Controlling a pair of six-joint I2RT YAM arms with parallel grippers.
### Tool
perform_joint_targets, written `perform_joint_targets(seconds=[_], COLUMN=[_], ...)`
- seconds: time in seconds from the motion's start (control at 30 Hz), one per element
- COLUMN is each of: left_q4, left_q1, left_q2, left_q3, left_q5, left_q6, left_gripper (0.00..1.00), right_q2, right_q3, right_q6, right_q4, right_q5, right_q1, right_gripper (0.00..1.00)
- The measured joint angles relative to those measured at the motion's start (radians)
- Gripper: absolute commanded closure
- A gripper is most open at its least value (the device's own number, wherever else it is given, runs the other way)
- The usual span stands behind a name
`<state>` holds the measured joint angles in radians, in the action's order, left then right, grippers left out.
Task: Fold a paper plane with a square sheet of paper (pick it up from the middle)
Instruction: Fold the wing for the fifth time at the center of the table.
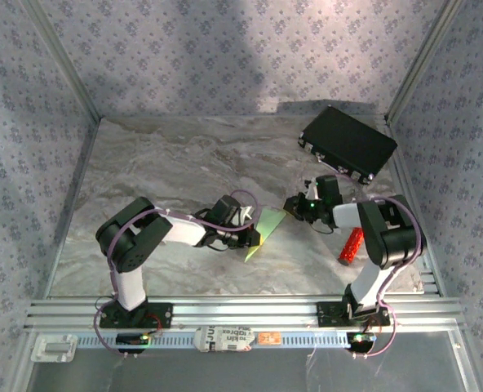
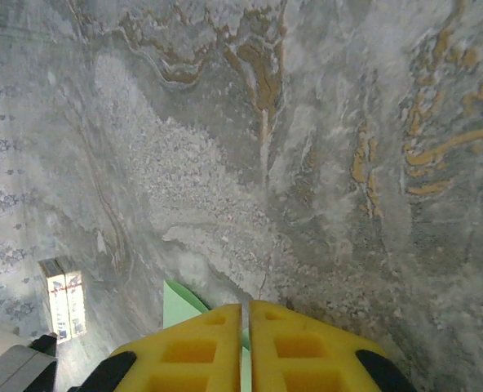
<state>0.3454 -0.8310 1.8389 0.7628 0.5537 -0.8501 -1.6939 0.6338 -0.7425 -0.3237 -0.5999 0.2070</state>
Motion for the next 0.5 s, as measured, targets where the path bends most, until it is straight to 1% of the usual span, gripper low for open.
perform_joint_targets(seconds=[0.13,0.3,0.37,0.5], left_q4=[0.001,0.008,0.008,0.01], left_q1=[0.0,0.0,0.0,0.0], left_q2=[0.0,0.0,0.0,0.0], left_q3=[0.0,-0.001,-0.001,-0.001], left_q5=[0.0,0.0,0.0,0.0], left_q6=[-0.002,-0.008,-0.009,-0.015], left_gripper=[1.0,1.0,1.0,1.0], right_q2=[0.086,0.2,0.211,0.194], right_q3=[0.0,-0.029,-0.053,-0.075], right_q6=[0.003,0.0,-0.009,-0.034], right_q4=[0.038,0.044,0.037,0.035], right_q5=[0.023,0.066,0.075,0.094], right_q1=[0.025,0.105,0.142,0.248], right_gripper=[0.88,0.87,0.87,0.9])
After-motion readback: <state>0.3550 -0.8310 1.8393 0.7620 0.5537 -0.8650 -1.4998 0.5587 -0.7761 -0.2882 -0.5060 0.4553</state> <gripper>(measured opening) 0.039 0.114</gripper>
